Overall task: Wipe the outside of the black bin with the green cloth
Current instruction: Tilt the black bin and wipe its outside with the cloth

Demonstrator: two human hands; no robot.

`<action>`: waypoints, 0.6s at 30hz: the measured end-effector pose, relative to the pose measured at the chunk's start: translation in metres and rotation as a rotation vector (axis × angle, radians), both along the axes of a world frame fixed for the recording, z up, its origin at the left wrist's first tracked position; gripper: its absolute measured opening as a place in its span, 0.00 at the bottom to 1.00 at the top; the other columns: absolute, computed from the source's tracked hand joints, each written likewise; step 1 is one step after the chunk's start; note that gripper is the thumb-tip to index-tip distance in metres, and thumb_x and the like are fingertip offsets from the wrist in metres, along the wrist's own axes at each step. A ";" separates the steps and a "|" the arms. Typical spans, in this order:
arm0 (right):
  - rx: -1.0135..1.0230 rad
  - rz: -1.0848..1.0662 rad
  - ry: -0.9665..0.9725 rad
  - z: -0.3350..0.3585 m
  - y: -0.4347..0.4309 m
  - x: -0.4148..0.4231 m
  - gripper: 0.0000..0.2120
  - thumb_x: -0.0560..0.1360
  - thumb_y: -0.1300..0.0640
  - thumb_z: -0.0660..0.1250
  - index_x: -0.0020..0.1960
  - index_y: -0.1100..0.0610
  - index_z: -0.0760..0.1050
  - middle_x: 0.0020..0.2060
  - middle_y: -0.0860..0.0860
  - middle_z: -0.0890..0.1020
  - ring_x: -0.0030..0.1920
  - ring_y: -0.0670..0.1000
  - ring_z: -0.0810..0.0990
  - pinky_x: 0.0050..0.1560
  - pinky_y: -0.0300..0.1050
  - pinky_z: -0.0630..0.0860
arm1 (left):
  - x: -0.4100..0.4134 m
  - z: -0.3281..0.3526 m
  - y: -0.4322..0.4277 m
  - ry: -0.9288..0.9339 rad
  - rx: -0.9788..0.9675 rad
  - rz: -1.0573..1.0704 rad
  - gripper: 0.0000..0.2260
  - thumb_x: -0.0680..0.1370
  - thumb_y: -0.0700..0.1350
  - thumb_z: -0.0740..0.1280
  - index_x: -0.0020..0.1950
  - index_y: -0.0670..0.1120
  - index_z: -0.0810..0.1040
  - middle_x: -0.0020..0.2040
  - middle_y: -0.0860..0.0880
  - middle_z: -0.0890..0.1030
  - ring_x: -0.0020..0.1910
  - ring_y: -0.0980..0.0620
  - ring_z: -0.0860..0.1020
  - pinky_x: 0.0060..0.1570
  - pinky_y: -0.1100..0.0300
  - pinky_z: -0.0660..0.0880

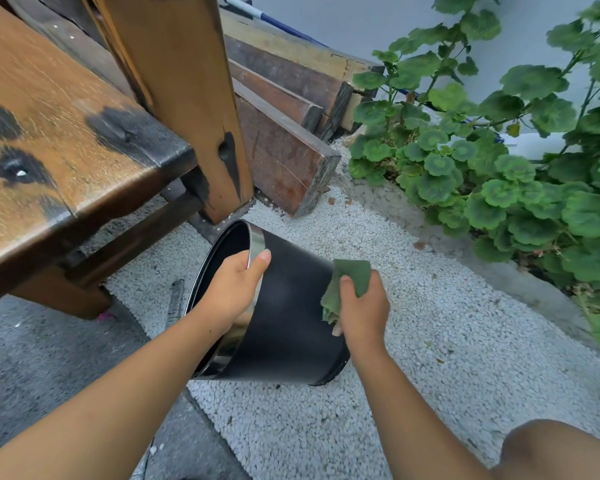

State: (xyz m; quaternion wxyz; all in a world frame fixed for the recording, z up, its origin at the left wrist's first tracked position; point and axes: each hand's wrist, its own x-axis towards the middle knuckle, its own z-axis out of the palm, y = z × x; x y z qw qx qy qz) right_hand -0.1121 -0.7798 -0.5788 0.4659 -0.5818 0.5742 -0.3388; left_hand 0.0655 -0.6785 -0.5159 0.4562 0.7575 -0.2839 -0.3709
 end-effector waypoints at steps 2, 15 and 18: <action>-0.032 0.052 -0.034 0.013 0.014 0.011 0.04 0.79 0.52 0.68 0.47 0.44 0.75 0.40 0.44 0.82 0.38 0.39 0.82 0.31 0.31 0.74 | 0.000 0.002 -0.003 -0.001 -0.005 -0.013 0.13 0.81 0.59 0.58 0.48 0.51 0.74 0.44 0.48 0.73 0.42 0.48 0.70 0.44 0.51 0.68; -0.191 0.184 0.138 -0.023 0.051 0.019 0.10 0.77 0.51 0.68 0.58 0.46 0.73 0.49 0.43 0.75 0.46 0.40 0.74 0.45 0.40 0.73 | -0.002 -0.001 -0.001 -0.024 -0.020 0.018 0.16 0.79 0.50 0.68 0.51 0.35 0.79 0.44 0.38 0.83 0.41 0.46 0.79 0.43 0.44 0.78; -0.162 0.152 0.151 -0.032 0.042 0.013 0.08 0.78 0.51 0.68 0.56 0.47 0.73 0.48 0.43 0.76 0.46 0.43 0.76 0.46 0.43 0.73 | 0.001 -0.004 0.002 0.051 -0.025 0.026 0.08 0.80 0.47 0.68 0.50 0.45 0.84 0.46 0.44 0.87 0.45 0.45 0.85 0.47 0.48 0.82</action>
